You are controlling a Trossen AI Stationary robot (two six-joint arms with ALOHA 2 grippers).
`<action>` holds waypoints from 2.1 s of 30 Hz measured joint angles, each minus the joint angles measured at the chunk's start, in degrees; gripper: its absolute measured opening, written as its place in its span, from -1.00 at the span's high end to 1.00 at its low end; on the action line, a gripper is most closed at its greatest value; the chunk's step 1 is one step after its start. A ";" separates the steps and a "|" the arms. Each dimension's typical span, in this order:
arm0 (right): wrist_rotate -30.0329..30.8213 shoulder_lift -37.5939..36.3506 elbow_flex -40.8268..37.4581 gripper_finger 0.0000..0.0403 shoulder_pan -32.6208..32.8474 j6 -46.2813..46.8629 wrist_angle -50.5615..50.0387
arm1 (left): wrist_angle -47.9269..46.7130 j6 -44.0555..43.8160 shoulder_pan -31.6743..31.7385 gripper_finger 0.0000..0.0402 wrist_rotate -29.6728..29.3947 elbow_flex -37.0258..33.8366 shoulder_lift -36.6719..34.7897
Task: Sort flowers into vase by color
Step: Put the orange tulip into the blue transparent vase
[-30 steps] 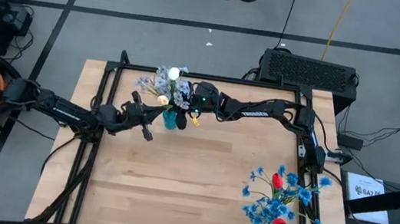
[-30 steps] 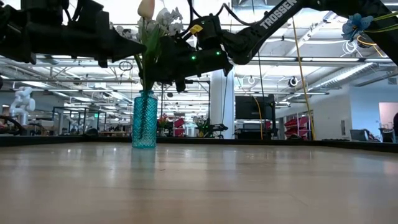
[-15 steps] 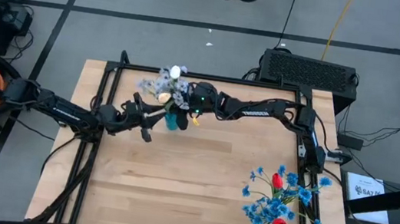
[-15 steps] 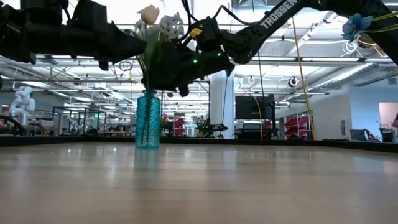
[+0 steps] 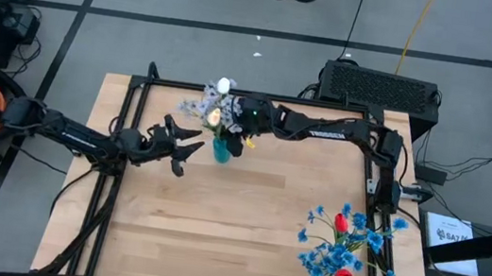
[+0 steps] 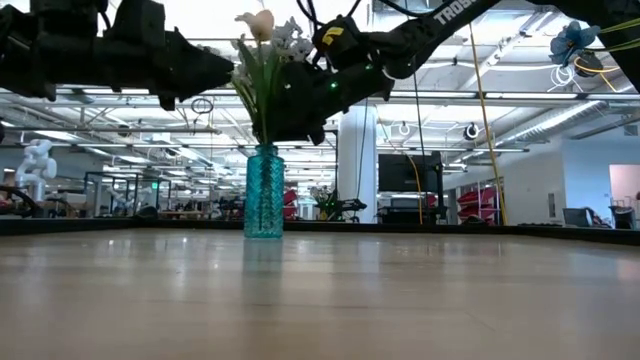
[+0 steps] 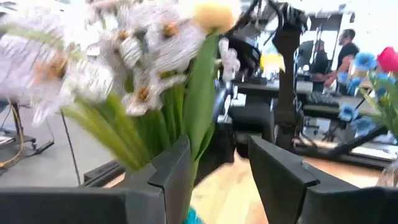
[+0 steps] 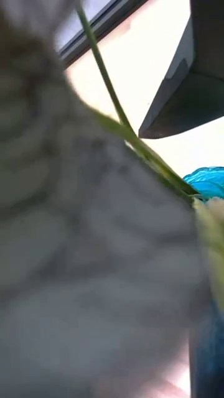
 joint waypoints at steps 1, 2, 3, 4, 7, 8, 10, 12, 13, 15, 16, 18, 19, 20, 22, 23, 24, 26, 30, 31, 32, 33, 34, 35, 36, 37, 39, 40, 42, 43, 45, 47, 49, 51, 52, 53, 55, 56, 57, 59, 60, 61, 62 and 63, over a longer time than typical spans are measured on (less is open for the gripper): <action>0.02 -0.15 0.00 -0.09 -0.04 -0.09 -0.57 | -0.87 0.00 0.00 0.16 0.00 0.00 -0.28; 0.02 -0.17 0.00 -0.11 -0.07 -0.07 -0.86 | -1.59 0.00 0.00 0.16 0.00 0.00 -0.56; -0.01 -0.17 0.00 -0.14 -0.07 -0.07 -1.34 | -1.61 0.02 0.00 0.16 0.00 0.00 -0.71; -0.13 -0.17 0.00 -0.16 -0.03 -0.05 -2.04 | -1.32 0.02 0.00 0.16 0.00 0.00 -0.75; -0.22 -0.17 0.00 -0.21 0.54 -1.58 -4.33 | -1.57 0.04 0.00 0.16 0.00 0.00 -0.91; 0.02 -0.20 0.02 -0.22 0.69 -3.09 -5.23 | -1.55 0.03 0.00 0.16 0.00 0.00 -0.96; 0.05 -0.22 0.02 -0.25 0.77 -3.25 -5.58 | -1.76 0.03 0.00 0.16 0.00 0.00 -0.94; -0.15 -0.20 0.02 -0.26 0.77 -0.01 -4.92 | -1.81 0.02 0.00 0.16 0.00 0.00 -0.94; -0.09 -0.15 0.01 -0.26 0.72 0.35 -4.55 | -1.79 0.04 0.00 0.16 0.00 0.00 -0.94; 0.13 -0.15 0.00 -0.26 0.48 0.18 -4.28 | -1.81 0.04 0.00 0.16 0.00 0.00 -0.94; 0.15 -0.15 0.00 -0.26 0.33 0.21 -4.11 | -1.80 0.04 0.00 0.16 0.00 0.00 -0.94; 0.17 -0.15 0.00 -0.24 0.11 0.60 -4.06 | -1.82 0.04 0.00 0.16 0.00 0.00 -0.94; 0.17 -0.15 0.00 -0.22 0.08 0.59 -4.06 | -1.82 0.07 0.00 0.16 0.00 0.00 -0.94; 0.19 -0.17 0.00 -0.19 0.07 0.50 -4.07 | -1.81 0.07 0.00 0.16 0.00 0.00 -0.94; 0.33 -0.17 0.00 -0.09 0.31 0.10 -3.98 | -1.81 0.07 0.00 0.16 0.00 0.00 -0.94; 0.32 -0.17 0.00 -0.03 0.41 -0.04 -3.88 | -1.81 0.07 0.00 0.16 0.00 0.00 -0.94; 0.30 -0.17 0.00 0.03 0.52 -0.03 -3.79 | -1.81 0.07 0.00 0.16 0.00 0.00 -0.94; 0.18 -0.17 0.00 0.17 0.86 0.00 -3.76 | -1.81 0.07 0.00 0.16 0.00 0.00 -0.94; 0.02 -0.21 0.00 0.41 1.49 0.07 -3.76 | -1.81 0.09 0.00 0.16 0.00 0.00 -0.94; 0.02 -0.22 0.00 0.46 1.62 0.04 -3.76 | -1.81 0.09 0.00 0.16 0.00 0.00 -0.94; 0.02 -0.23 0.00 0.51 1.79 0.02 -3.76 | -1.81 0.09 0.00 0.16 0.00 0.00 -0.94; 0.02 -0.24 0.00 0.55 1.94 0.04 -3.75 | -1.81 0.09 0.00 0.16 0.00 0.00 -0.94; 0.01 -0.24 0.00 0.59 2.03 0.15 -3.73 | -1.81 0.09 0.00 0.16 0.00 0.00 -0.94; 0.00 -0.24 0.00 0.62 2.09 0.18 -3.76 | -1.81 0.09 0.00 0.16 0.00 0.00 -0.94; 0.00 -0.24 0.00 0.65 2.19 0.18 -3.83 | -1.81 0.09 0.00 0.16 0.00 0.00 -0.94; -0.02 -0.26 0.00 0.68 2.21 0.18 -4.00 | -1.81 0.09 0.00 0.16 -0.01 0.00 -0.94; -0.10 -0.28 0.00 0.71 2.19 0.50 -4.28 | -1.81 0.11 0.00 0.16 0.00 0.00 -0.94; -0.09 -0.28 0.00 0.73 2.19 0.78 -4.33 | -1.81 0.11 0.00 0.16 0.00 0.00 -0.94; -0.09 -0.31 0.00 0.74 2.19 1.05 -4.13 | -1.81 0.11 0.00 0.16 0.00 0.00 -0.94; -0.06 -0.40 -0.01 0.74 2.19 1.06 -3.91 | -1.81 0.11 0.00 0.16 0.00 0.00 -0.94; -0.02 -0.46 -0.17 0.73 2.27 1.05 -2.33 | -1.83 0.11 0.00 0.16 0.00 0.00 -0.94; -0.02 -0.48 -0.17 0.71 2.34 1.07 1.02 | -1.88 0.11 0.00 0.16 0.03 0.02 -0.94; -0.04 -0.66 -0.15 0.67 2.34 1.09 3.99 | -2.15 0.13 0.00 0.16 0.79 0.03 -0.94; -0.07 -0.73 -0.05 0.64 2.39 1.42 4.27 | -3.10 0.11 0.00 0.16 1.26 0.04 -0.94; -0.18 -0.73 -0.02 0.62 2.42 1.44 3.01 | -3.39 0.09 0.00 0.16 1.54 0.04 -0.94; -0.29 -0.72 -0.02 0.60 2.49 1.29 0.96 | -3.53 0.05 0.00 0.16 1.98 0.04 -0.94; -0.28 -0.68 -0.02 0.55 2.61 0.46 -3.06 | -3.51 0.04 0.00 0.16 2.54 0.04 -0.94; -0.28 -0.66 -0.02 0.53 2.67 0.31 -3.83 | -3.53 0.04 -0.01 0.16 2.72 0.04 -0.94; -0.28 -0.66 -0.02 0.50 2.73 0.37 -3.91 | -3.53 0.07 0.00 0.16 2.73 0.04 -0.94; -0.28 -0.66 -0.02 0.45 2.91 0.59 -3.00 | -3.51 0.07 0.00 0.16 2.73 0.04 -0.94; -0.25 -0.66 -0.02 0.41 3.02 0.59 -2.40 | -3.51 0.05 0.00 0.16 2.73 0.04 -0.94; -0.22 -0.66 -0.02 0.38 3.10 0.59 -2.01 | -3.51 0.07 0.00 0.16 2.73 0.04 -0.94; -0.22 -0.66 -0.02 0.34 3.15 0.59 -1.69 | -3.51 0.07 -0.02 0.16 2.73 0.04 -0.94; -0.24 -0.66 -0.02 0.31 3.15 0.59 -1.62 | -3.51 0.07 0.00 0.16 2.73 0.04 -0.94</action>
